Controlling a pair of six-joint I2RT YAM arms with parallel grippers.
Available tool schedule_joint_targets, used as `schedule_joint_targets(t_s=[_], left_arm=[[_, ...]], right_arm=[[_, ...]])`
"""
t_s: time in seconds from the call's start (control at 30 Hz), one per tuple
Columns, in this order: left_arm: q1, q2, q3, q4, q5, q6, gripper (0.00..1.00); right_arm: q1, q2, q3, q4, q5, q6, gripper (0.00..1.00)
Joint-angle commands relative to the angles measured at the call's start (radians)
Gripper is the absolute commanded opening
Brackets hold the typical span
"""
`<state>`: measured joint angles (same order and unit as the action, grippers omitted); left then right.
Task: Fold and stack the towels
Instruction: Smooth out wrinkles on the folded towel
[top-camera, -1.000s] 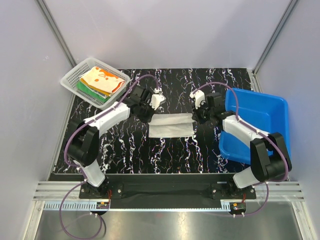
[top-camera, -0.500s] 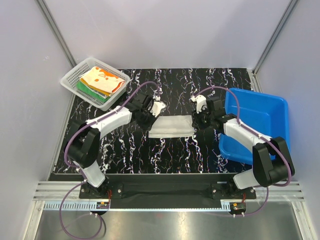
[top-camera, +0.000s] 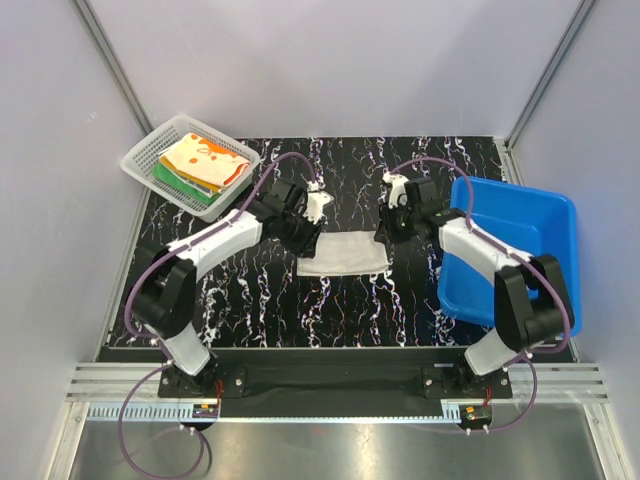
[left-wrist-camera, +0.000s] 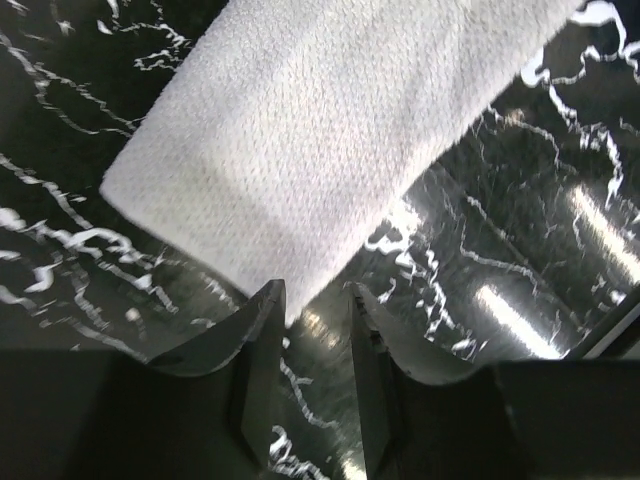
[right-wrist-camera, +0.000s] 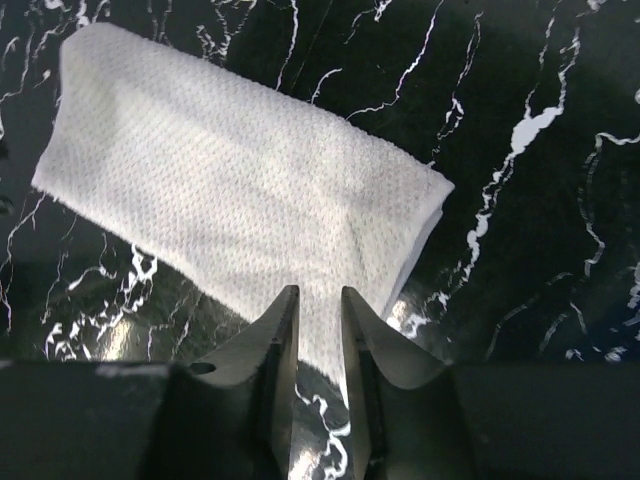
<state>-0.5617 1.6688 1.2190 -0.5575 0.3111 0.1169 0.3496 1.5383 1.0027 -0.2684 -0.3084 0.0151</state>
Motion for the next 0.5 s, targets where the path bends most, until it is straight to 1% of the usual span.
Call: schedule_joint_targets(t_s=[0.0, 0.03, 0.1, 0.17, 0.23, 0.3, 0.4, 0.47], left_arm=[[-0.004, 0.074, -0.021, 0.117, 0.051, -0.147, 0.36], [-0.004, 0.086, -0.029, 0.128, 0.046, -0.16, 0.36], [-0.003, 0.12, -0.044, 0.133, 0.01, -0.196, 0.37], [-0.003, 0.146, -0.047, 0.127, -0.039, -0.215, 0.37], [-0.003, 0.172, -0.05, 0.117, -0.102, -0.229, 0.36], [-0.004, 0.169, -0.046, 0.117, -0.128, -0.23, 0.37], [-0.003, 0.157, -0.009, 0.071, -0.194, -0.235, 0.39], [-0.003, 0.148, 0.068, 0.022, -0.211, -0.238, 0.42]], right_arm=[[0.015, 0.092, 0.045, -0.048, -0.03, 0.141, 0.27], [0.02, 0.108, 0.036, -0.045, -0.031, 0.161, 0.24], [0.028, 0.132, 0.017, -0.029, -0.014, 0.209, 0.23], [0.026, 0.15, -0.012, -0.02, 0.049, 0.238, 0.19], [0.028, 0.178, -0.009, -0.031, 0.061, 0.243, 0.17], [0.028, 0.189, 0.0, -0.044, 0.068, 0.238, 0.17], [0.026, 0.172, 0.013, -0.066, 0.068, 0.244, 0.17], [0.026, 0.151, 0.052, -0.092, 0.075, 0.255, 0.17]])
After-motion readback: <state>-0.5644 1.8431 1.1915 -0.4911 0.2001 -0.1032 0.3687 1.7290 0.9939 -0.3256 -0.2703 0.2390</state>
